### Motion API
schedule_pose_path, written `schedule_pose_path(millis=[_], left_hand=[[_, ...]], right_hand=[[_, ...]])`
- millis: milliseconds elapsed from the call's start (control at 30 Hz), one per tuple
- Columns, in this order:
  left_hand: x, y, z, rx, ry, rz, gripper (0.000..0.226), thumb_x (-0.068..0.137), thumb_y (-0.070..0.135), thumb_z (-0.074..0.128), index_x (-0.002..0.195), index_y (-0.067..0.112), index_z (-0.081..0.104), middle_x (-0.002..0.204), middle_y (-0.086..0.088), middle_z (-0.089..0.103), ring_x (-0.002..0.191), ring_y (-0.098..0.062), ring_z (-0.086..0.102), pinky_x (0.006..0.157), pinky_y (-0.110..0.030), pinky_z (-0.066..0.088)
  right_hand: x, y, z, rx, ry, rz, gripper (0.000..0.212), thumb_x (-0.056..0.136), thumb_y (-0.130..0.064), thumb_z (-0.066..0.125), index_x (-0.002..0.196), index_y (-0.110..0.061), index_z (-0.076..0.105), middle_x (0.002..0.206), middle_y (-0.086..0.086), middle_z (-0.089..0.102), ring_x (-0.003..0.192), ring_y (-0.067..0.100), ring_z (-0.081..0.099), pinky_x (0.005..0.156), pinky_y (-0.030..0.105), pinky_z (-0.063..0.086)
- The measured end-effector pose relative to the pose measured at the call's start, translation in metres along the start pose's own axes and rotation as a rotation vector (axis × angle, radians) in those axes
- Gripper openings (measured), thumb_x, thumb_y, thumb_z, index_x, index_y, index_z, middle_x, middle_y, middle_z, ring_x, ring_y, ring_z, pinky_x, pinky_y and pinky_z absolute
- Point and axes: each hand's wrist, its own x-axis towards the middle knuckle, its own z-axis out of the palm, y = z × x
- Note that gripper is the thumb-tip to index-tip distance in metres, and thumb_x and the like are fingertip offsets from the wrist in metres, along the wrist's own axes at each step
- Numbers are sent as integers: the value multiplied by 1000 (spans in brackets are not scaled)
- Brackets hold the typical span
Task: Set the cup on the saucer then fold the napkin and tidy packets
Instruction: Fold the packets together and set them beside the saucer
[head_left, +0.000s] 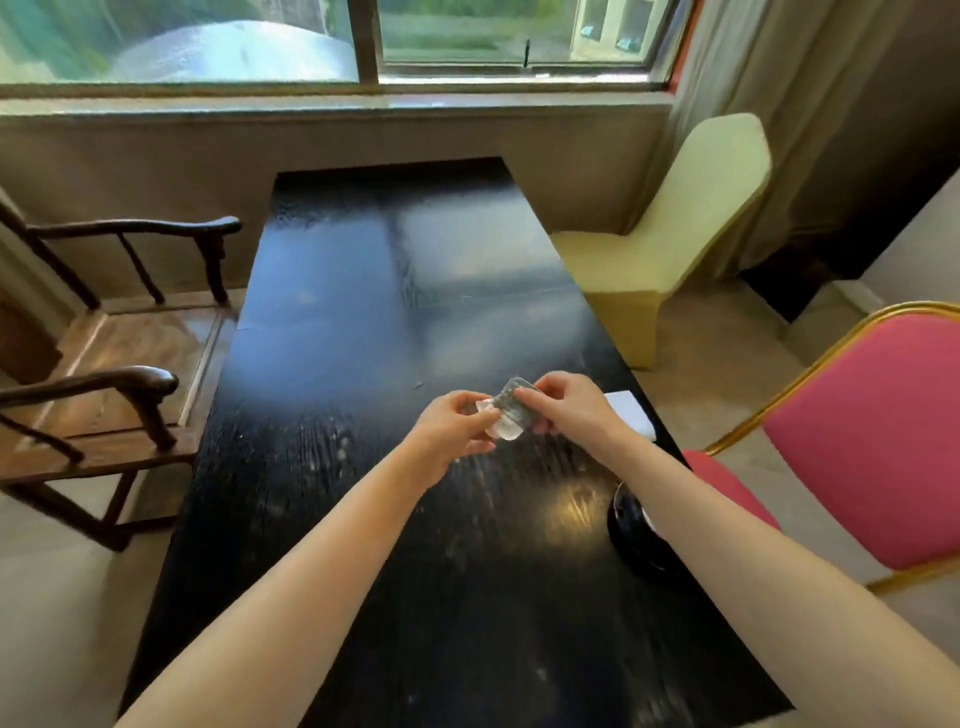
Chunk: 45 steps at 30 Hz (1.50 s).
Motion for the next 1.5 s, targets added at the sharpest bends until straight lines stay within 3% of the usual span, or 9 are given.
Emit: schedule_pose_path(millis=[167,333,567,667,733,967,1200,1333,1500], left_hand=[[-21,6,101,68,31,126,47,84,7,65,129,8,48,111,-12,59,85,-16,64,62,-20,58],[-42,-15,192,400,69,253,57,75,14,75,128,10,53,117,-8,62,82,-13,66,61,-10,52],[-62,-78,274,700,-33,156,67,72,27,77,130,10,49,127,-5,43,116,-18,46,89,-16,34],[-62,-112,290,735,-43,111,34,69,22,75,99,12,64,110,-14,57,85,-15,56,59,-7,40],[-63,-131,299,769,-22,77,26,69,18,73,92,11,64,105,-14,57,76,-13,53,47,-11,35],[-62,-171,329,762,38,42,30,81,13,61,111,10,56,114,-5,45,80,-15,52,70,-26,50],[-49,-198,341,874,17,80,44,87,17,57,129,7,45,128,-6,38,92,-24,58,77,-31,51],[-46,-203,337,911,-44,89,63,84,19,65,139,10,36,137,-4,31,106,-23,57,86,-30,49],[-44,-205,333,878,-59,100,70,81,17,68,141,10,33,139,-3,30,116,-20,51,96,-28,46]], right_hand=[[-37,47,-66,54,111,34,20,87,-23,63,73,-10,58,59,0,57,44,4,55,44,17,43],[-83,104,-119,153,121,160,15,88,-18,62,78,-7,57,63,5,56,51,13,50,46,21,39],[-143,184,-146,137,73,314,18,85,-18,64,83,-1,60,64,3,55,59,14,52,54,26,41],[-159,217,-139,129,60,361,20,85,-20,63,92,-2,61,65,2,58,58,13,53,53,25,42],[-168,238,-131,128,41,395,18,85,-21,63,95,-6,61,71,3,61,60,13,56,54,25,43],[-174,288,-119,34,45,447,6,87,-20,59,91,-16,62,88,10,68,75,23,63,68,39,56],[-174,313,-121,-293,-40,329,33,90,-19,54,122,-12,56,114,10,54,101,25,56,90,37,46],[-177,323,-131,-269,-121,227,53,88,-6,54,139,-11,39,123,10,45,95,16,52,87,25,42],[-175,325,-129,-342,-220,152,64,84,-12,62,141,-12,35,127,6,39,103,18,52,89,30,47]])
